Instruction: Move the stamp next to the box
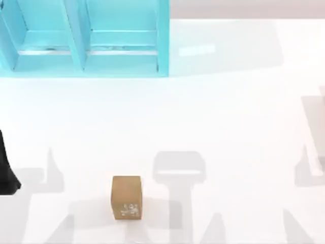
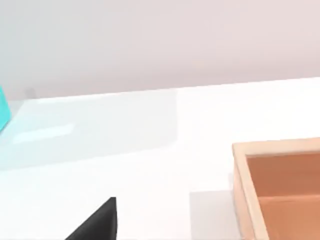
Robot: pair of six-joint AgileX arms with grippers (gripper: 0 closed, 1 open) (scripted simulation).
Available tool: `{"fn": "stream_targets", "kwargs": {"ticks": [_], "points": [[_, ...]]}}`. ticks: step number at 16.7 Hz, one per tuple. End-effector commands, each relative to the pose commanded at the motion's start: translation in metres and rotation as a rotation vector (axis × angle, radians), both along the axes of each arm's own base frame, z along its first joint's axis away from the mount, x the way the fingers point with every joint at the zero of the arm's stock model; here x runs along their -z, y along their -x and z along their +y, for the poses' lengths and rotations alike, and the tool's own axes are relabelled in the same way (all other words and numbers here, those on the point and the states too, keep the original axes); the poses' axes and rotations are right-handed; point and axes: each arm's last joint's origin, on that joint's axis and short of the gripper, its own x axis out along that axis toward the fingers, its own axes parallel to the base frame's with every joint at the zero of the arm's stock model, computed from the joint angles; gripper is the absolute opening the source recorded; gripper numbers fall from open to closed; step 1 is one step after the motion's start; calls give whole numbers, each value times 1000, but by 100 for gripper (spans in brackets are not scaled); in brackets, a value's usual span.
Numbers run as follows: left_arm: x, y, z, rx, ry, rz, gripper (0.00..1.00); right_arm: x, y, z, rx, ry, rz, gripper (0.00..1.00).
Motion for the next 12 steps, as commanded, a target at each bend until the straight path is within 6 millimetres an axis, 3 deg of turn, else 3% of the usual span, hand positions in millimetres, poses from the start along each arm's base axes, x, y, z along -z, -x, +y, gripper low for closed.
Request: {"fn": "stream_targets", "kwargs": {"ticks": [5,9,12], "points": [[0,0,0,0,0,0,100,-57,-39,12,-28,-161,302,100],[0,0,0,0,0,0,100,-93,-95,37,-27,-276,579,100],[0,0,0,0,0,0,100,-105,-145,71,-15,-325,793,100]]}}
